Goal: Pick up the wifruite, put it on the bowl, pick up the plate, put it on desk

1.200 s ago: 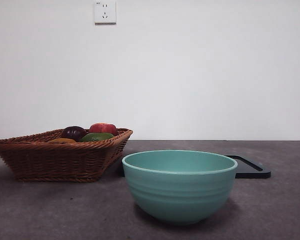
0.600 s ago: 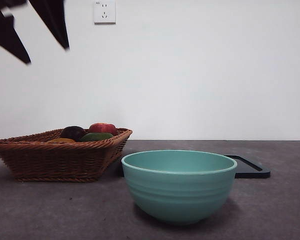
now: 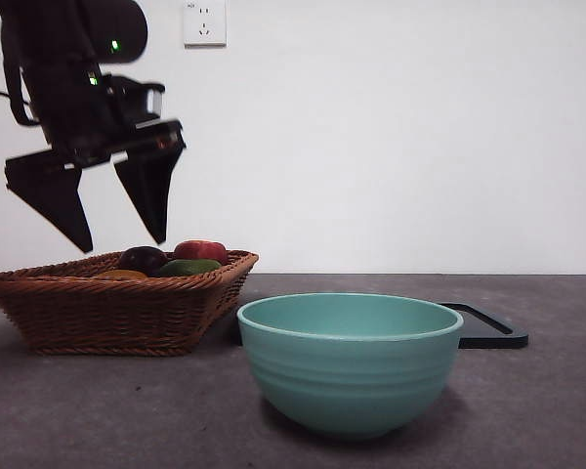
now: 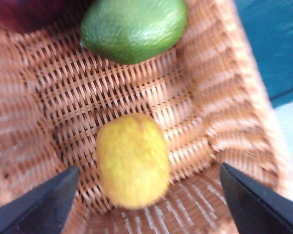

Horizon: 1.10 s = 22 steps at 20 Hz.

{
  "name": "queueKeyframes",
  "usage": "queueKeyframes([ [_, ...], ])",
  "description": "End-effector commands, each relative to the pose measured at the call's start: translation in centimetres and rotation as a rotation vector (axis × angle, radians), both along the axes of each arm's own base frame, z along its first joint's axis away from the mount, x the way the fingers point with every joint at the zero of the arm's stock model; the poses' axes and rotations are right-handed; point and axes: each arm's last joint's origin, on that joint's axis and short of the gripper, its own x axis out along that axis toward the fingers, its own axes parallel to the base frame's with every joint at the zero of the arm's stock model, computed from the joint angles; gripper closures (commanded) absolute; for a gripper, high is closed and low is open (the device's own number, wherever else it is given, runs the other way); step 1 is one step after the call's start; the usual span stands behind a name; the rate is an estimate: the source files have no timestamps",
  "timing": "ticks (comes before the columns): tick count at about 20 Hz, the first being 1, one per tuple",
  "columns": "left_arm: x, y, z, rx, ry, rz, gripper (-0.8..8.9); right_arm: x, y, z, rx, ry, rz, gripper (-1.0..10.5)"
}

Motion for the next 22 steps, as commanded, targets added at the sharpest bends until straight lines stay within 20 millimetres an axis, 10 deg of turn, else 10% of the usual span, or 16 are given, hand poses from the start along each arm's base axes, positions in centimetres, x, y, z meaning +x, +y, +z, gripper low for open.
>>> queueKeyframes([
  [1,1.0,-0.4,-1.0,0.044,0.005,-0.015,3.55,0.0,0.0,0.6,0.006,-0.022,0.002,5.4],
  [14,2.4,-1.4,-4.9,0.077,0.082,-0.029,3.60,0.0,0.0,0.6,0.006,-0.022,0.002,5.4],
  [22,2.3,-1.7,-4.7,0.073,0.071,-0.038,6.37,0.0,0.0,0.6,0.006,-0.023,0.002,5.4],
])
